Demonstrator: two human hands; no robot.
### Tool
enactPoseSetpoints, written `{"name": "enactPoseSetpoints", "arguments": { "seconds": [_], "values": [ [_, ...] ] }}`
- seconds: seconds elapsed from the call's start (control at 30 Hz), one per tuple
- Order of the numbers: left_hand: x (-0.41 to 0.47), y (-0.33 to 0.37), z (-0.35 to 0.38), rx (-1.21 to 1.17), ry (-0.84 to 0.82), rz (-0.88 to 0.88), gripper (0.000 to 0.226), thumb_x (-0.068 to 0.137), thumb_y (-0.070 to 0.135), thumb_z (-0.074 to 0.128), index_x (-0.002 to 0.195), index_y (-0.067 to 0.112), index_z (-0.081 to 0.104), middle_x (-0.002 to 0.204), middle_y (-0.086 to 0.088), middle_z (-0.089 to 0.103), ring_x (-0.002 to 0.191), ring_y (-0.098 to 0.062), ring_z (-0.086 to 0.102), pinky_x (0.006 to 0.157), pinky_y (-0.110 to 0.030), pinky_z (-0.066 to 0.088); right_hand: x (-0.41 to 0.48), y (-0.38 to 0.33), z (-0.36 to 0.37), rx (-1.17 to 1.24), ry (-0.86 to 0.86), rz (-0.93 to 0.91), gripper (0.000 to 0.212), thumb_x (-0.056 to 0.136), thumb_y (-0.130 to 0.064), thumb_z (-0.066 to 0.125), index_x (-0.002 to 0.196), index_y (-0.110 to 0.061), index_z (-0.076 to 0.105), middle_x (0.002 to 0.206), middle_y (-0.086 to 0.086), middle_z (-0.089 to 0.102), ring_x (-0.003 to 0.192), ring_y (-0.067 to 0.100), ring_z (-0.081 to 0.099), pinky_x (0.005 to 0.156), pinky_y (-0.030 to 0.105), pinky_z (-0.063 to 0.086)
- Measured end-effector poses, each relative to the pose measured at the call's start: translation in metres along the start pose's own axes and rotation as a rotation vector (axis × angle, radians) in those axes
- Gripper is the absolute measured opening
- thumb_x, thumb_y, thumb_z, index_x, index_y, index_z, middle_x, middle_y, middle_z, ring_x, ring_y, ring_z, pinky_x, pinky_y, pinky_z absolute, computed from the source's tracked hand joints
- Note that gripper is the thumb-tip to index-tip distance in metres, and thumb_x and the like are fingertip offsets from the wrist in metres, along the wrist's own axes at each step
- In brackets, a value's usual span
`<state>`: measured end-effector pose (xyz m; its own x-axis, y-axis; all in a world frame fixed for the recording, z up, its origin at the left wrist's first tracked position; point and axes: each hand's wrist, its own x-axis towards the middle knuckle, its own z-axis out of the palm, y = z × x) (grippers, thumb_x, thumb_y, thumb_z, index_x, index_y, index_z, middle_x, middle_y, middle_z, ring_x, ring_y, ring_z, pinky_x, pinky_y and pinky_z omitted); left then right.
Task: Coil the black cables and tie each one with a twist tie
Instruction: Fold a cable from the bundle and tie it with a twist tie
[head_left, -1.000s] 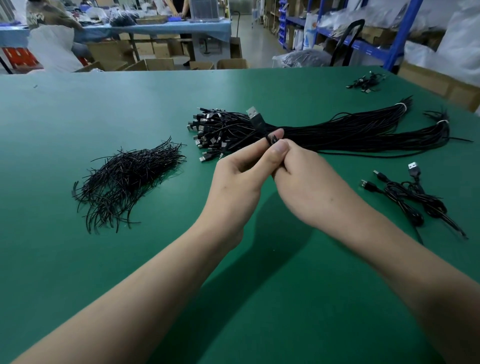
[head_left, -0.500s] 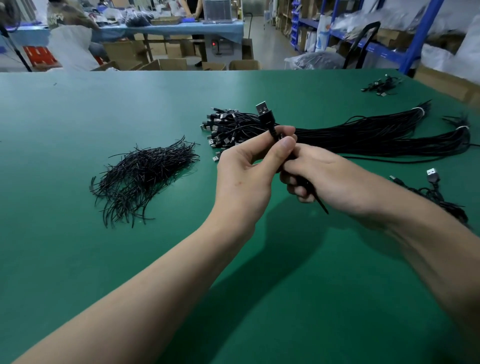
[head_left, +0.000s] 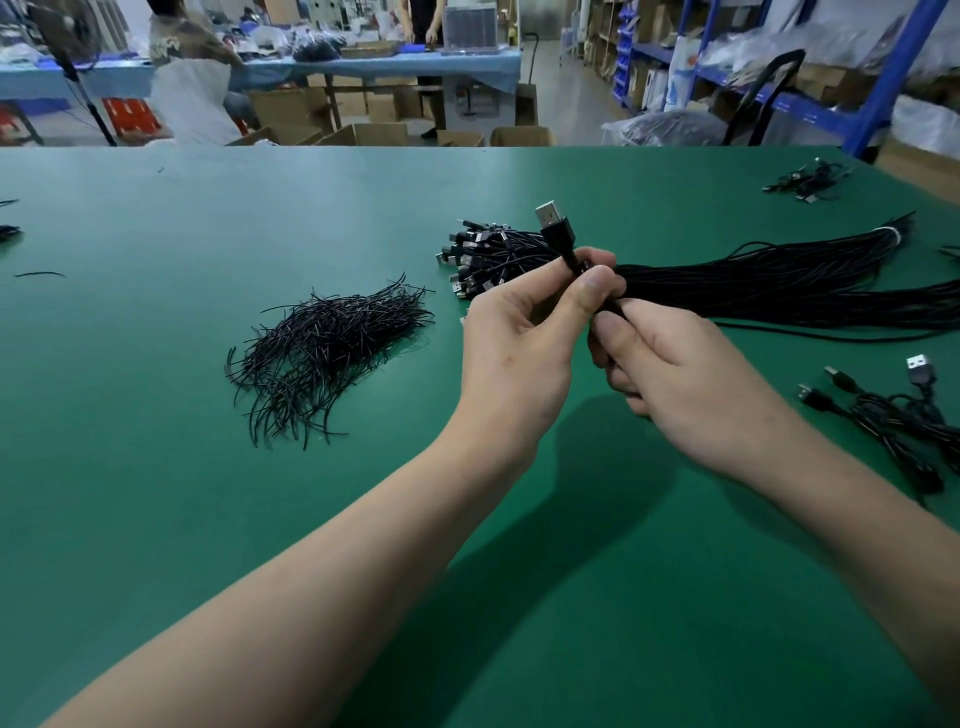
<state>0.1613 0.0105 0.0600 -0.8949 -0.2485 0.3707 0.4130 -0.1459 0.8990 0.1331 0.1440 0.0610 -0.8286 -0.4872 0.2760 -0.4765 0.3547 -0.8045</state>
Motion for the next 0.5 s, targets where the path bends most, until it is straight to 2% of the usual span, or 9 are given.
{"name": "enactPoseSetpoints", "arguments": {
  "seconds": [0.13, 0.2, 0.3, 0.43, 0.5],
  "values": [
    [0.001, -0.002, -0.002, 0.024, -0.002, 0.015, 0.011, 0.1, 0.005, 0.059, 0.098, 0.004, 0.07, 0.083, -0.009, 0.066, 0.06, -0.017, 0.049, 0.062, -0.027, 0.046, 0.0, -0.005, 0.002, 0.274, -0.036, 0.133, 0.042, 0.109, -0.039, 0.034, 0.079, -0.016, 0.054, 0.056, -0.007, 0.033, 0.048, 0.009, 0.026, 0.046, 0.024, 0.024],
    [0.001, -0.002, -0.003, 0.042, 0.002, 0.032, 0.011, 0.1, 0.004, 0.059, 0.097, 0.006, 0.07, 0.084, -0.006, 0.068, 0.063, -0.013, 0.055, 0.068, -0.022, 0.049, -0.001, -0.007, 0.004, 0.344, -0.044, 0.175, 0.042, 0.108, -0.04, 0.034, 0.079, -0.017, 0.052, 0.057, -0.007, 0.031, 0.049, 0.009, 0.023, 0.045, 0.022, 0.022],
    [0.001, -0.003, -0.003, 0.075, 0.01, 0.067, 0.011, 0.099, 0.004, 0.061, 0.096, 0.007, 0.071, 0.085, -0.003, 0.071, 0.079, -0.008, 0.064, 0.079, -0.02, 0.053, -0.003, -0.005, 0.011, 0.239, 0.053, 0.108, 0.039, 0.109, -0.035, 0.036, 0.075, -0.017, 0.045, 0.053, -0.014, 0.032, 0.047, 0.003, 0.025, 0.046, 0.019, 0.024],
    [0.0, -0.005, -0.005, 0.115, -0.003, 0.089, 0.011, 0.099, 0.006, 0.061, 0.096, 0.007, 0.071, 0.084, -0.001, 0.07, 0.079, -0.012, 0.062, 0.08, -0.038, 0.054, -0.006, -0.001, 0.021, 0.074, 0.168, -0.016, 0.039, 0.108, -0.038, 0.037, 0.073, -0.021, 0.042, 0.054, -0.016, 0.04, 0.051, 0.004, 0.032, 0.054, 0.025, 0.026],
    [0.0, -0.004, -0.004, 0.112, -0.007, 0.067, 0.01, 0.098, 0.006, 0.062, 0.098, 0.006, 0.072, 0.086, -0.003, 0.071, 0.079, -0.012, 0.062, 0.081, -0.037, 0.054, -0.005, 0.0, 0.021, 0.065, 0.183, -0.003, 0.039, 0.108, -0.037, 0.037, 0.073, -0.021, 0.042, 0.054, -0.017, 0.041, 0.05, 0.004, 0.033, 0.054, 0.026, 0.026]
  ]
}}
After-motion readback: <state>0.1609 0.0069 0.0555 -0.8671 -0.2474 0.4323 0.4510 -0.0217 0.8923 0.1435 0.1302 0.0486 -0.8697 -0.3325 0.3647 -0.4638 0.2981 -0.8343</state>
